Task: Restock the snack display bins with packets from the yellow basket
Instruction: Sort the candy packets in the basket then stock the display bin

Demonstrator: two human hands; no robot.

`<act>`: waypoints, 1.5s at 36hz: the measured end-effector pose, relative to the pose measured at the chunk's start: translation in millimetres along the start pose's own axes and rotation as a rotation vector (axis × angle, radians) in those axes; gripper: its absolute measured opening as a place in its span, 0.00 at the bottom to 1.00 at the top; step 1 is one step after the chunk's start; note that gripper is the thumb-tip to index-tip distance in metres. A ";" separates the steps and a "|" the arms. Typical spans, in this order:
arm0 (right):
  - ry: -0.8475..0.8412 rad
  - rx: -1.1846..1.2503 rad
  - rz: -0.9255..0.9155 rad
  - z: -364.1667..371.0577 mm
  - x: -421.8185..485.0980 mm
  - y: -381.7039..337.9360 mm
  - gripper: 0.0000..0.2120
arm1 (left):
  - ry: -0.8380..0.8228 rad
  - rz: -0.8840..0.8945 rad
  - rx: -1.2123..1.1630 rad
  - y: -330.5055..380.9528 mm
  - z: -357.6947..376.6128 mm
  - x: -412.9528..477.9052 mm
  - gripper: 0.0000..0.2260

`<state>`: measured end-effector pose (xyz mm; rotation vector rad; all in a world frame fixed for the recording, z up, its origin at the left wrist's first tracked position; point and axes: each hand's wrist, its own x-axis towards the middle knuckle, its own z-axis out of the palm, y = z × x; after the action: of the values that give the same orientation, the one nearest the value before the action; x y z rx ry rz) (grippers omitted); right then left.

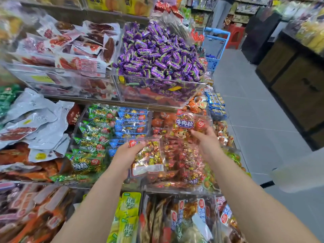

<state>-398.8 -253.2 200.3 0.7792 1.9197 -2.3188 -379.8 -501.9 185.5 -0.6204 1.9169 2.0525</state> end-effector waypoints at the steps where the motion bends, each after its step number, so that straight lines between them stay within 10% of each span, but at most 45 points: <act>1: 0.010 -0.068 -0.018 5.4 8.6 0.5 0.18 | 0.004 0.004 0.013 -2.1 0.6 3.9 0.14; 5: -0.031 -0.258 -0.076 26.8 41.9 2.3 0.25 | 0.001 -0.059 0.080 -9.4 0.9 15.5 0.08; 13: -0.099 -0.435 -0.076 52.0 91.7 22.1 0.19 | -0.017 -0.143 0.056 -11.3 -0.8 17.9 0.33; 19: 0.245 -0.361 -0.148 59.0 95.0 46.5 0.19 | -0.021 -0.156 0.027 -14.3 -1.3 22.2 0.27; 24: 0.197 -0.539 -0.207 57.3 99.5 53.9 0.16 | -0.050 -0.174 -0.006 -15.7 -2.2 24.8 0.08; 36: 0.088 -0.787 -0.181 47.8 105.7 45.6 0.11 | -0.070 -0.152 -0.031 -14.8 -1.0 22.7 0.06; 50: 0.179 -0.522 -0.181 26.6 72.3 47.8 0.19 | -0.066 -0.164 -0.043 -9.0 1.0 17.7 0.07; 54: 0.159 -0.545 -0.160 26.8 59.8 48.5 0.22 | -0.037 -0.175 -0.004 -6.2 1.6 16.6 0.23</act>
<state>-444.4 -272.5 135.6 0.7820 2.5909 -1.6900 -391.6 -501.3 172.1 -0.7186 1.7705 1.9463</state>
